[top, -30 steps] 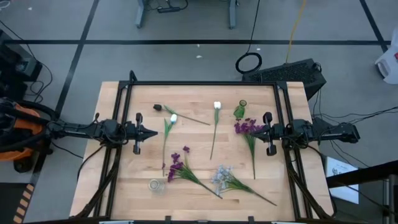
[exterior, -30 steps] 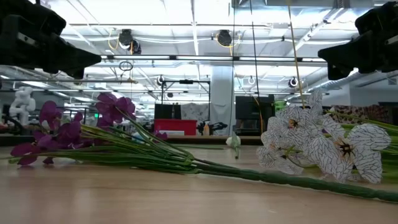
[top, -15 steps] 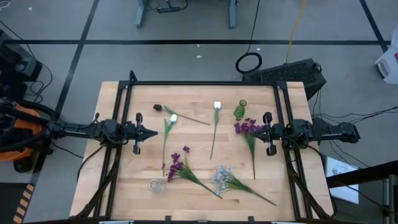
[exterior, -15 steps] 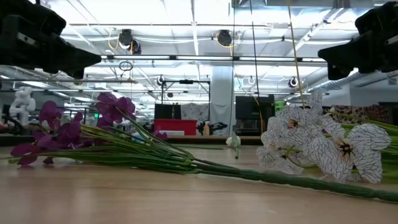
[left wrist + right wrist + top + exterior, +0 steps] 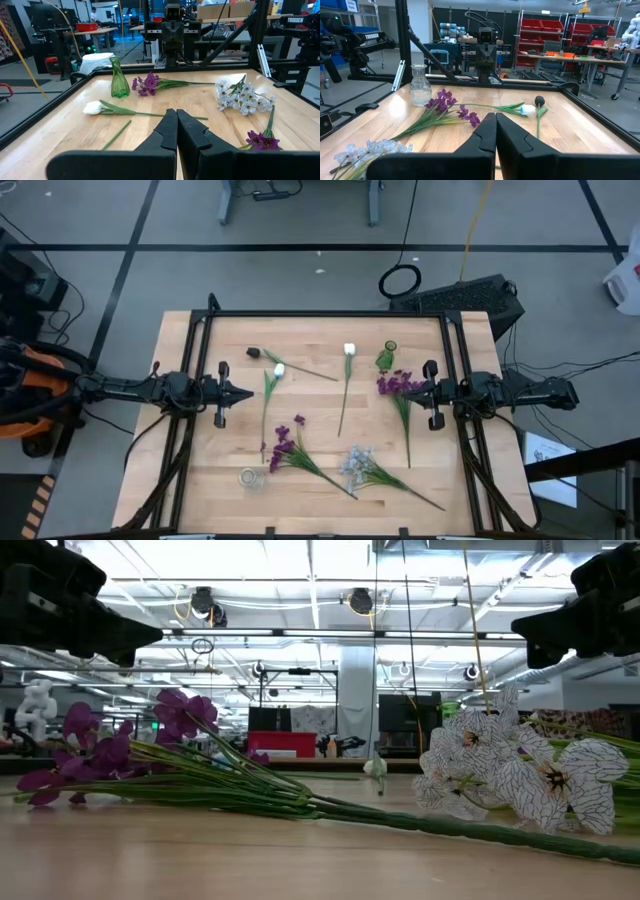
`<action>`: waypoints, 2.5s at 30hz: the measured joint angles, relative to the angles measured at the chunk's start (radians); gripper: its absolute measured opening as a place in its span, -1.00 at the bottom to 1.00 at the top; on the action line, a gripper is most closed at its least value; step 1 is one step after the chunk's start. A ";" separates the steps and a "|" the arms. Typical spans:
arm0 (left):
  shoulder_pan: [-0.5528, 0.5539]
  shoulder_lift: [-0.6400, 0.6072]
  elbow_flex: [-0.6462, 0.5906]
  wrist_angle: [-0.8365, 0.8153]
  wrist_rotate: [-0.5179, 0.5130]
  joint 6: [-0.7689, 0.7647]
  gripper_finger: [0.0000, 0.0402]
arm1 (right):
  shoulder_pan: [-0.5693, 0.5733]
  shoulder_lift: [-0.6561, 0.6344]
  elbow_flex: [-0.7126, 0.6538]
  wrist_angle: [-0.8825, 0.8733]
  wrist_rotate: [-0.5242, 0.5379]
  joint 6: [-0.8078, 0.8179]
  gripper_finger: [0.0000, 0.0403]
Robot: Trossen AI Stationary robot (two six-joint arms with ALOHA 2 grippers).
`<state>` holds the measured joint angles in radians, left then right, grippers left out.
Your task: Sort flowers into vase by color
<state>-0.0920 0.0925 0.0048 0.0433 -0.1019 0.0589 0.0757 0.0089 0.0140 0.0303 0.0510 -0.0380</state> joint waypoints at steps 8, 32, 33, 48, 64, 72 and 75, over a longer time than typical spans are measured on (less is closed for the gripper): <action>0.000 0.000 0.000 0.000 -0.002 0.006 -0.99 | 0.000 0.000 0.000 0.001 0.000 0.022 -1.00; 0.000 0.000 0.000 0.000 -0.007 0.003 -0.99 | 0.000 0.017 0.115 -0.060 -0.030 0.143 -1.00; 0.000 0.000 0.000 0.000 -0.007 0.003 -0.99 | 0.000 0.023 0.132 -0.070 -0.030 0.144 -1.00; 0.000 0.000 0.000 0.000 -0.007 0.006 -0.99 | 0.000 0.297 0.499 -0.210 -0.023 0.185 -1.00; 0.000 0.000 0.000 0.000 -0.008 0.005 -0.99 | 0.000 0.583 0.901 -0.371 -0.026 0.124 -1.00; 0.000 0.000 0.000 0.000 -0.012 0.003 -0.99 | 0.000 0.681 1.005 -0.374 -0.026 0.130 -1.00; 0.000 0.000 0.000 0.002 -0.023 0.003 -0.99 | 0.000 0.708 1.009 -0.378 -0.023 0.130 -1.00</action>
<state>-0.0921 0.0922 0.0044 0.0456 -0.1245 0.0623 0.0757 0.7171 1.0225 -0.3479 0.0284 0.0918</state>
